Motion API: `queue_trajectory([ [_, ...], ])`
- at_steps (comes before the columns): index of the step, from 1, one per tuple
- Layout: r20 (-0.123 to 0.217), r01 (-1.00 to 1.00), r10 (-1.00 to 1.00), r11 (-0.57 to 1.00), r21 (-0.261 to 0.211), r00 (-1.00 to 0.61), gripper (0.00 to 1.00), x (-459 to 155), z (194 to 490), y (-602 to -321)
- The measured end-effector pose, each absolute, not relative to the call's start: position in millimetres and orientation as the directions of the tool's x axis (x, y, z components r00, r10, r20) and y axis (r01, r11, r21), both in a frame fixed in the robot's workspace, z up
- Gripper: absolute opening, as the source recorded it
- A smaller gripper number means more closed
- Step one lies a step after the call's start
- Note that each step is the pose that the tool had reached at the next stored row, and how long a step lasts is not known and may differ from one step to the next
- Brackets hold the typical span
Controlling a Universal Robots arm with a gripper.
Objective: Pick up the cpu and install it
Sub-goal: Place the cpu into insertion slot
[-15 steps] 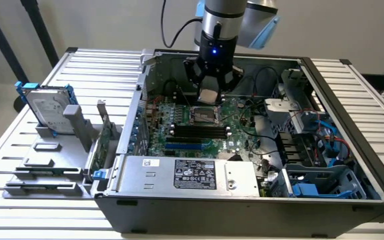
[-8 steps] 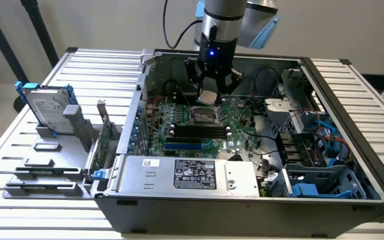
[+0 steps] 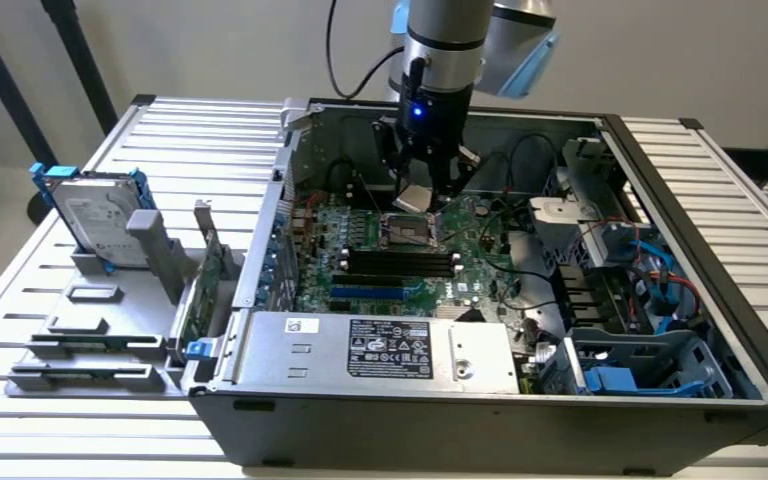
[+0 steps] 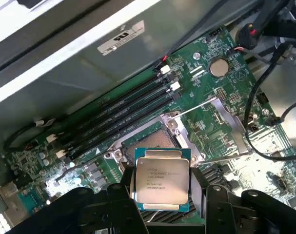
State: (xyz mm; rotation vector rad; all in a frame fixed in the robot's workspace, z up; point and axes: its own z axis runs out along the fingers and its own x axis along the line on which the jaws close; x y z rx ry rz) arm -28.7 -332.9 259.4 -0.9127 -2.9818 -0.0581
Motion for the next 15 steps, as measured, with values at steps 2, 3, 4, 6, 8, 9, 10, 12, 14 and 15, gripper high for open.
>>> queue_trajectory([
  [2, 0.033, 0.589, 0.588, 0.807, 0.029, -0.808, 0.55, -28.7, 257.5, -332.9],
  [3, 0.033, 0.605, 0.604, 0.796, 0.029, -0.797, 0.55, -28.7, 256.5, -332.9],
  [4, 0.033, 0.619, 0.618, 0.785, 0.029, -0.786, 0.55, -28.7, 255.5, -332.9],
  [6, 0.033, 0.647, 0.646, 0.762, 0.029, -0.763, 0.55, -28.7, 253.7, -332.9],
  [8, 0.033, 0.674, 0.674, 0.738, 0.029, -0.738, 0.55, -28.7, 251.8, -332.9],
  [9, 0.033, 0.688, 0.687, 0.726, 0.029, -0.726, 0.55, -28.7, 250.8, -332.9],
  [10, 0.033, 0.700, 0.700, 0.713, 0.029, -0.714, 0.55, -28.7, 249.8, -332.9],
  [12, 0.033, 0.726, 0.725, 0.687, 0.029, -0.688, 0.55, -28.7, 247.9, -332.9],
  [14, 0.033, 0.750, 0.750, 0.660, 0.029, -0.661, 0.55, -28.7, 246.0, -332.9],
  [15, 0.033, 0.762, 0.761, 0.647, 0.029, -0.648, 0.55, -28.7, 245.0, -332.9],
])
